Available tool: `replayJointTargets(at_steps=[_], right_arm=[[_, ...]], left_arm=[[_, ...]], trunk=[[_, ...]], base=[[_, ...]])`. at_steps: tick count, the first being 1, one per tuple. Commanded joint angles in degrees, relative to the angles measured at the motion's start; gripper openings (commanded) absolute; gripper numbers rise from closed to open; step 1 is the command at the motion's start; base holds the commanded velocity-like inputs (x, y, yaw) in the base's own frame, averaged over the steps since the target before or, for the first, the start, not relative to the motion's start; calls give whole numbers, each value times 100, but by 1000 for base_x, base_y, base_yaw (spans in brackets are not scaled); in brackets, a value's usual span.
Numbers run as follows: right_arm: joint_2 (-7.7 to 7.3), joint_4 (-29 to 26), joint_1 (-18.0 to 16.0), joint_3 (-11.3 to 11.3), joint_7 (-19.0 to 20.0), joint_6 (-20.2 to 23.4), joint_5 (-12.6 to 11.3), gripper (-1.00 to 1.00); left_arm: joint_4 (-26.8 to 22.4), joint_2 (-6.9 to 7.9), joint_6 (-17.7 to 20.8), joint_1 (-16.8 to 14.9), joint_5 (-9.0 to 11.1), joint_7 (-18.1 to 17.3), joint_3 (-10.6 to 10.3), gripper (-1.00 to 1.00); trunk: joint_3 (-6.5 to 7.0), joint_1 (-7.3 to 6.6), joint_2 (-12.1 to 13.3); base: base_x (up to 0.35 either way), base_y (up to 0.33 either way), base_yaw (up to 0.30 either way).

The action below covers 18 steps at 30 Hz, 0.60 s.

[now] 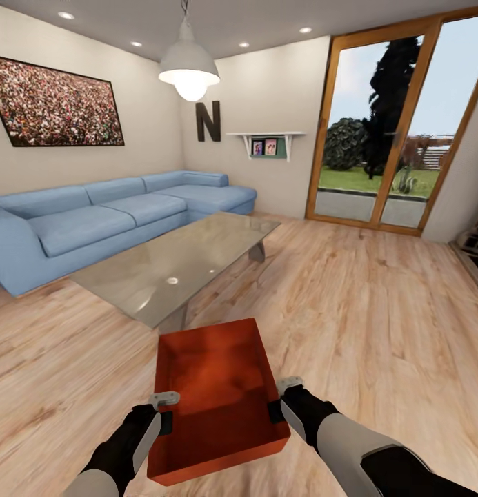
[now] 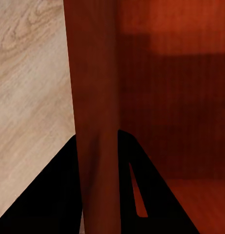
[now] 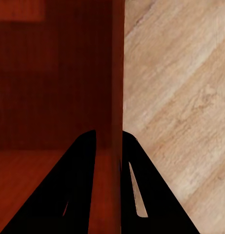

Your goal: Move the two storage containers from the living room to the garage. In the garage, place one container on the floor and stack the other container on top of it (either order is fine).

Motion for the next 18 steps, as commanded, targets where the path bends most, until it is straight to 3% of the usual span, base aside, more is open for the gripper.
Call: replayJointTargets(at_steps=[1,18], right_arm=[[0,-11,-2,-35,0,42,74,-100],[0,-11,0,-35,-3,42,74,-100]], left_arm=[[-11,3,24,-2,32,57,-6,-100],[-11,8,24,-2,35,58,-6,-100]], trunk=[[-5,-1,-3],[-5,-1,-3]], base=[[0,0,269],[0,0,287]])
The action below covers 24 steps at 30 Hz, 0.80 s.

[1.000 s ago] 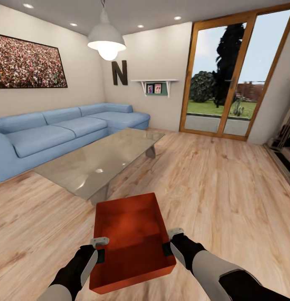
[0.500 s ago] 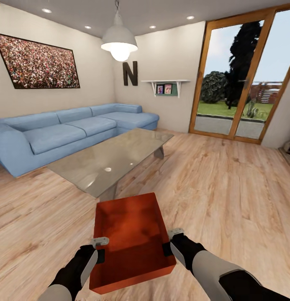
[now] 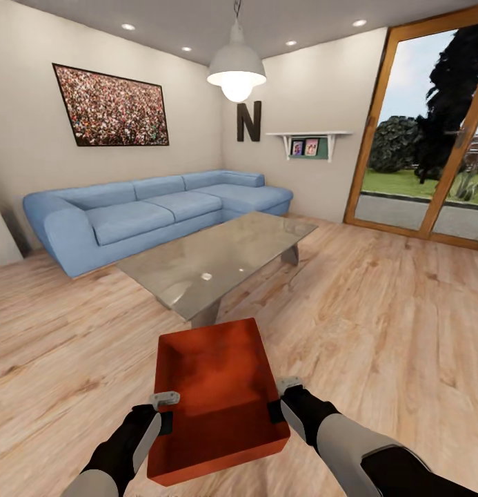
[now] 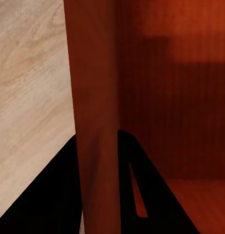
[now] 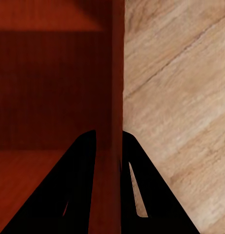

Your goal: Move the two storage containers from the living room to the garage. In the garage, place one container on the floor and stack the other container on top of it (either order is fine).

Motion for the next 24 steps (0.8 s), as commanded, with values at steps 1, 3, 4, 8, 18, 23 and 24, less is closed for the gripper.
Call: replayJointTargets(at_steps=[1,3,4,8,18,23,24], right_arm=[[0,-10,-3,-34,-4,43,78,-100],[0,-10,-3,-34,-4,43,78,-100],[0,-10,-3,-34,-3,43,78,-100],[0,-10,-3,-34,-4,43,78,-100],[0,-10,-3,-34,-3,43,78,-100],[0,-10,-3,-34,-2,43,78,-100],[0,-10,-3,-34,-3,43,78,-100]], left_arm=[[-13,5,25,-2,25,57,-1,-100],[-13,5,25,-2,23,57,-1,-100],[-13,5,25,-2,22,57,0,-100],[-13,4,25,-2,21,57,-1,-100],[-12,5,25,-2,23,57,4,-100],[-15,8,25,-2,25,57,6,-100],[-18,8,25,-2,23,57,7,-100]], trunk=[[-5,-1,-3],[-5,-1,-3],[-5,-1,-3],[-5,-1,-3],[-5,-1,-3],[-1,-1,-3],[1,-1,-3]], base=[[0,0,289],[0,0,289],[0,0,289],[0,0,290],[0,0,290],[0,0,290],[0,0,290]])
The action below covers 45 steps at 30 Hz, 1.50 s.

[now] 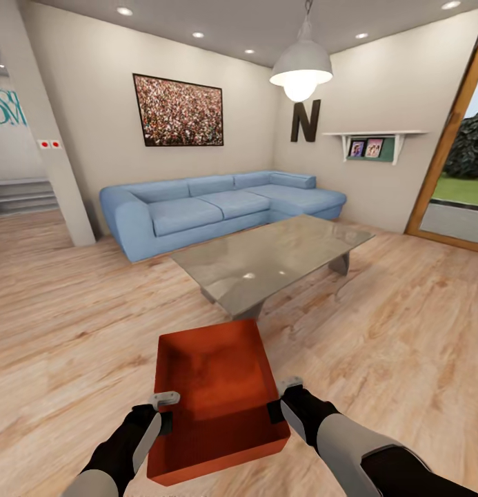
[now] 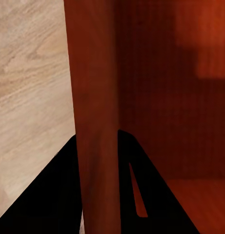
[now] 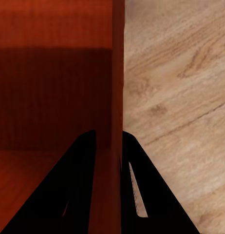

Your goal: Move the two storage containers from the living room to the garage. In the garage, place one container on the floor and stack the other container on top of it (either order is fine).

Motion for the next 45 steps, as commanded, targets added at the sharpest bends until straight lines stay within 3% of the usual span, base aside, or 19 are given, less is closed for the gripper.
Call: replayJointTargets(at_steps=[1,29,45], right_arm=[[0,-8,-3,-36,-4,44,83,-100],[0,-4,-3,-36,-2,44,83,-100],[0,-8,-3,-36,-3,44,83,-100]], left_arm=[[-16,6,26,-3,17,57,5,-100],[-19,8,26,-3,23,57,6,-100],[-19,10,26,-3,23,57,6,-100]], trunk=[[-3,-1,-3],[147,-1,-3],[222,-1,-3]], base=[[0,0,290],[0,0,250],[0,0,165]])
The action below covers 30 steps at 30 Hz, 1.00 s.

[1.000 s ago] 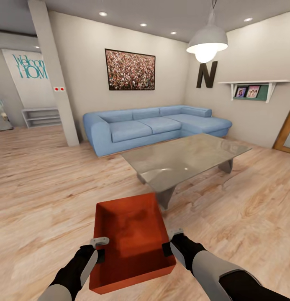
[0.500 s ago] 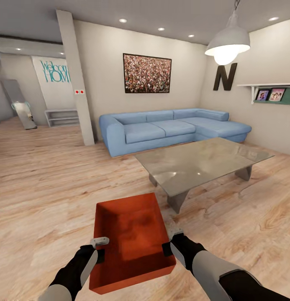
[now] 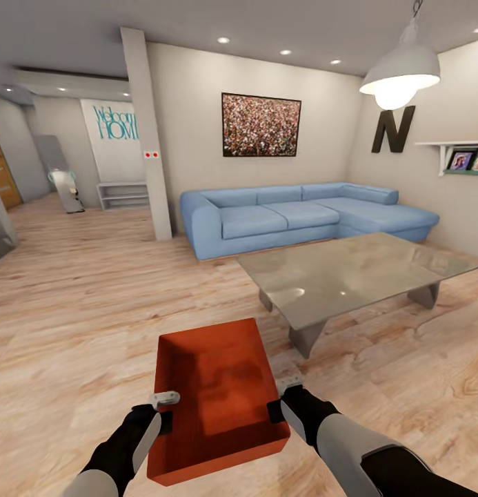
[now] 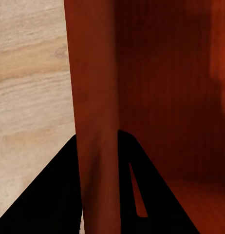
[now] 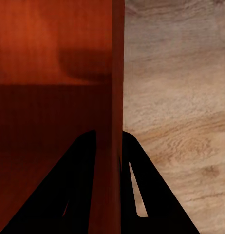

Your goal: Move the two storage containers from the living room to the garage. In the garage, place one container on the floor and stack the other container on top of it (either order is fine).

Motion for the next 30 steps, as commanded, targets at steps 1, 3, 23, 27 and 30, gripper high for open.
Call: replayJointTargets(at_steps=[1,3,23,27,30], right_arm=[[0,-8,-3,-39,-5,44,87,-100],[0,-8,-3,-39,-5,44,87,-100],[0,-6,-3,-39,-6,44,87,-100],[0,-6,-3,-39,-6,44,87,-100],[0,-2,-3,-39,-6,44,87,-100]], left_arm=[[-16,9,25,-3,17,57,7,-100],[-16,10,25,-3,18,57,7,-100],[-16,2,25,-3,19,57,7,-100],[-16,2,25,-3,19,57,7,-100],[-16,2,25,-3,19,57,7,-100]], trunk=[[-6,-1,-3],[-5,-1,-3],[-5,-1,-3],[-5,-1,-3],[-5,-1,-3]], base=[[0,0,207],[0,0,247],[0,0,288],[0,0,291],[0,0,291]])
